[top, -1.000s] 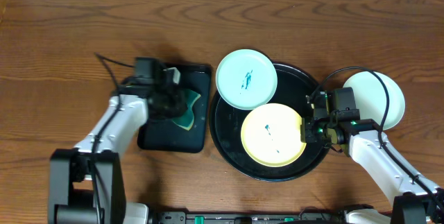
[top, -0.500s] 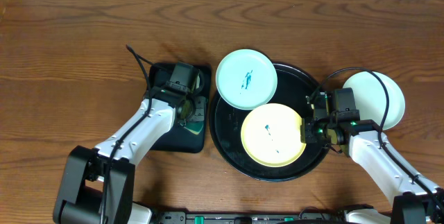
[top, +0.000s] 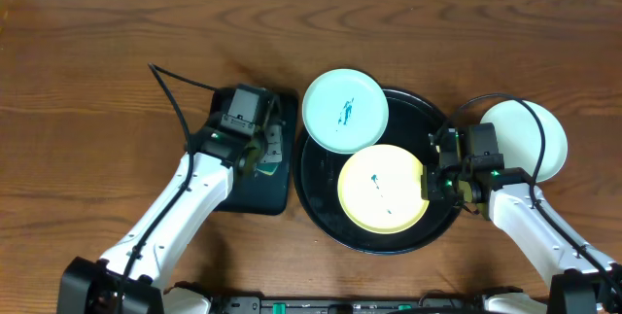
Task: Clean dirty plates on tray and stack at the side
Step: 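Lift the sponge with the left gripper toward the yellow plate, then scrub the yellow plate with the sponge in the left gripper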
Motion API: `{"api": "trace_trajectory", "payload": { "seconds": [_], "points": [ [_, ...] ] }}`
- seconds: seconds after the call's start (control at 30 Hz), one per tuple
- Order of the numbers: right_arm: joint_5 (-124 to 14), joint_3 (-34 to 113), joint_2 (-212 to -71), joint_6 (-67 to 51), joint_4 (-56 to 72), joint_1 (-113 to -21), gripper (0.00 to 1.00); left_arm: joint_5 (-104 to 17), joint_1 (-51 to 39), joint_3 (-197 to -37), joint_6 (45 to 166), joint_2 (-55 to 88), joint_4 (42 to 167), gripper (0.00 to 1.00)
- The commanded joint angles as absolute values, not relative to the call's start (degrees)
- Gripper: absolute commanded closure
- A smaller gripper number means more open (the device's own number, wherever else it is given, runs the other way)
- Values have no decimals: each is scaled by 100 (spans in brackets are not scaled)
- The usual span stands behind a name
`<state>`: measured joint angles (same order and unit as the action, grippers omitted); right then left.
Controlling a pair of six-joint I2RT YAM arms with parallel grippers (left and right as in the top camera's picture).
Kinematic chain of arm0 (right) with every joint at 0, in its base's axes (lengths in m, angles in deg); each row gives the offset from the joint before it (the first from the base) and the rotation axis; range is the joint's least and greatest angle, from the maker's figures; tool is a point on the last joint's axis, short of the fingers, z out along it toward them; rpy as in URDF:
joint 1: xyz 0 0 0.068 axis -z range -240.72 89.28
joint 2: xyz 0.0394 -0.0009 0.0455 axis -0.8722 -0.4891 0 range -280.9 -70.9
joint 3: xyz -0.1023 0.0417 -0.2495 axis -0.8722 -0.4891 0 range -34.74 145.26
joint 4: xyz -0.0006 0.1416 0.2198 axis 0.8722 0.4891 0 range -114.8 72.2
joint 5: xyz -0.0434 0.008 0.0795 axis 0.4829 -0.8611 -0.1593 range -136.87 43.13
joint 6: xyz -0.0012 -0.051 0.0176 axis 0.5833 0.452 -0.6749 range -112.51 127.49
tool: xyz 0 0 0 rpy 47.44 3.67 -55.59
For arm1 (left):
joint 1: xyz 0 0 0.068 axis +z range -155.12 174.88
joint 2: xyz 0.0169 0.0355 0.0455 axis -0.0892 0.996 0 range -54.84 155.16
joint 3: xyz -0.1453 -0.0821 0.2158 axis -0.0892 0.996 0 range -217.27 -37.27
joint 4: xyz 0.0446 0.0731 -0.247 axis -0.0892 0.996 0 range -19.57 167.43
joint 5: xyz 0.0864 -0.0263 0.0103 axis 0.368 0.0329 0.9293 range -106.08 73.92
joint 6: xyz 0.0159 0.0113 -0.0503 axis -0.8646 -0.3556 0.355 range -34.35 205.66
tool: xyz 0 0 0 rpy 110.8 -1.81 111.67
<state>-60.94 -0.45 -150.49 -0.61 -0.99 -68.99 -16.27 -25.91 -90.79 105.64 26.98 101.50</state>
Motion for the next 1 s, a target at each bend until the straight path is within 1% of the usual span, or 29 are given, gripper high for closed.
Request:
{"api": "trace_trajectory", "payload": {
  "seconds": [0.0,0.03,0.07,0.1,0.17,0.27,0.37,0.43,0.5,0.6,0.67,0.7,0.73,0.77,0.83,0.87,0.93,0.97],
  "points": [
    [-6133,-78,-15041,-170,-119,-6951,99,-1151,-3009,-9282,10674,2488,10155,93],
    [-6194,-80,-15041,-170,-40,-6960,99,-1161,-3221,-9282,10674,2488,10157,93],
    [-6194,-91,-15041,-238,91,-7017,99,-1441,-3463,-9317,10586,2488,10141,92],
    [-6223,-170,-15041,-277,93,-7122,99,-1867,-3741,-9330,10591,2488,9969,92],
    [-6233,-345,-15041,-275,6,-7299,99,-2337,-4204,-9330,10829,2490,9512,93],
    [-6209,-640,-15041,-275,-440,-7380,99,-2359,-4845,-9328,11382,2702,9066,92],
    [-6209,-642,-15041,-275,-493,-7380,99,-2464,-5358,-9328,11775,3222,8926,92],
    [-6212,-642,-15041,-275,-514,-7380,99,-2858,-5769,-9328,11773,3692,8480,92],
    [-6212,-642,-15041,-275,-510,-7380,99,-2858,-6069,-9328,11974,4121,8273,92],
    [-6212,-642,-15041,-275,-510,-7380,99,-2851,-6248,-9328,12066,4532,8235,92],
    [-6212,-642,-15041,-275,-508,-7380,99,-2549,-6237,-9326,11952,4597,8421,92],
    [-6212,-642,-15041,-275,-508,-7380,99,-1496,-6228,-9326,11963,4602,8872,92],
    [-6212,-642,-15041,-275,-510,-7380,99,-801,-6187,-9330,12046,4593,9077,92],
    [-6212,-642,-15041,-275,-508,-7380,99,-501,-6082,-9334,12075,4580,9094,92],
    [-6214,-642,-15041,-275,-508,-7380,99,-497,-5640,-9525,12072,4523,9127,92],
    [-6214,-642,-15041,-275,-506,-7380,99,-875,-5487,-9726,12042,4460,9228,92],
    [-6214,-642,-15041,-275,-506,-7380,99,-1424,-5496,-9944,11959,4223,9449,92],
    [-6212,-642,-15041,-275,-508,-7380,99,-1570,-5503,-9949,12138,3937,9459,92]
  ]
}}
